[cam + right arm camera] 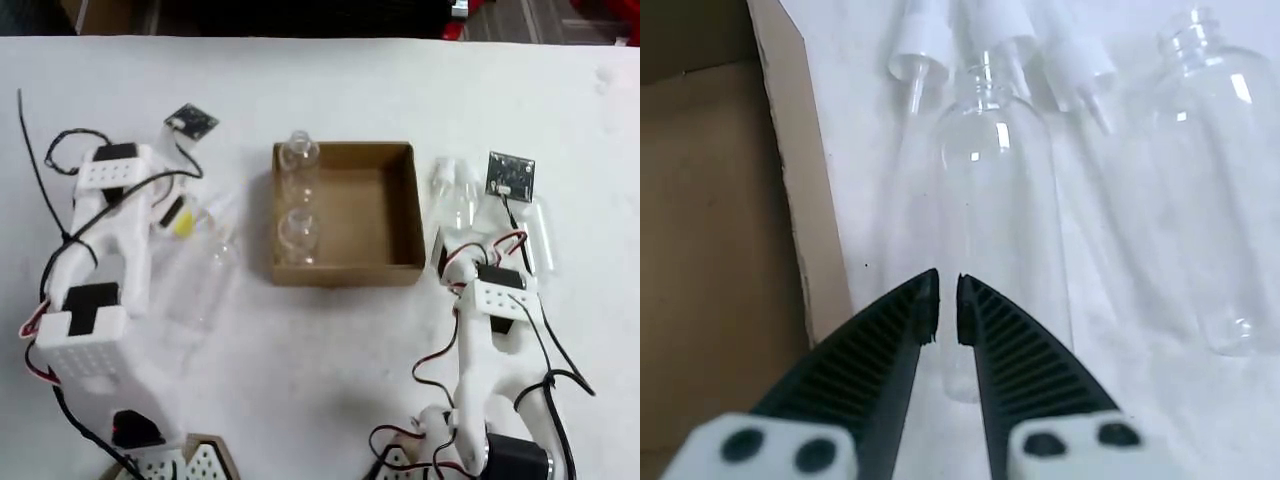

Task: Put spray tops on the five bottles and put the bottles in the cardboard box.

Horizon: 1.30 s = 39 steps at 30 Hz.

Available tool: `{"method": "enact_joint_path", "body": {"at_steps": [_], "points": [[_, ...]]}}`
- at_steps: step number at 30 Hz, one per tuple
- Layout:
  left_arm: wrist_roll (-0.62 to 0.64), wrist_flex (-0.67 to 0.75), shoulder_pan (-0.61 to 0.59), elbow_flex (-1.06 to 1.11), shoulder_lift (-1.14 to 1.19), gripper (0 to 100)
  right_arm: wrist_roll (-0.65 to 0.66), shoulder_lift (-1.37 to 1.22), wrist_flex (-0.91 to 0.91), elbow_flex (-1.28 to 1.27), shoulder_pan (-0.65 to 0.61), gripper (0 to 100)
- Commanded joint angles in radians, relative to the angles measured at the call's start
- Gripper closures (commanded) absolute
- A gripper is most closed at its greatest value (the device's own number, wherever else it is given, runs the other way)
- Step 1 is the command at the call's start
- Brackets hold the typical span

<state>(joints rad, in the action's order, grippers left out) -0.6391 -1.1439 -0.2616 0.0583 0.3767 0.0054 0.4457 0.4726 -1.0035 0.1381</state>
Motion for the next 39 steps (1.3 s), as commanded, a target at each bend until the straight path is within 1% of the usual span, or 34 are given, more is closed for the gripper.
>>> {"method": "enact_joint_path", "body": {"at_steps": [1,4,7,9,13,17,19,24,29,33,36,39], "points": [[-0.037,-0.081,-0.025,-0.049,-0.111,80,0.006,0.028,-0.021,0.008,0.008,98.2],[-0.049,-0.158,-0.002,-0.049,-0.232,80,0.006,0.028,-0.021,0.008,0.008,98.2],[-0.032,-0.192,0.047,-0.040,-0.364,80,0.006,0.028,-0.021,0.008,0.008,98.2],[0.029,-0.209,0.107,-0.037,-0.421,80,0.006,0.028,-0.021,0.008,0.008,98.2],[0.158,-0.181,0.219,0.017,-0.415,79,0.006,0.028,-0.021,0.008,0.008,98.2],[0.313,-0.127,0.236,0.034,-0.331,80,0.006,0.028,-0.021,0.008,0.008,98.2],[0.367,-0.115,0.232,0.034,-0.286,80,0.006,0.027,-0.021,0.008,0.008,98.2],[0.382,-0.114,0.271,0.032,-0.219,80,0.006,0.027,-0.021,0.008,0.008,98.2],[0.385,-0.055,0.265,0.043,-0.174,80,0.006,0.027,-0.021,0.008,0.008,98.2],[0.387,-0.055,0.269,0.038,-0.108,80,0.006,0.027,-0.021,0.008,0.008,98.2],[0.428,-0.052,0.266,0.032,-0.067,80,0.006,0.027,-0.021,0.008,0.008,98.2],[0.434,-0.054,0.271,0.020,-0.054,80,0.006,0.027,-0.021,0.008,0.008,98.2]]}}
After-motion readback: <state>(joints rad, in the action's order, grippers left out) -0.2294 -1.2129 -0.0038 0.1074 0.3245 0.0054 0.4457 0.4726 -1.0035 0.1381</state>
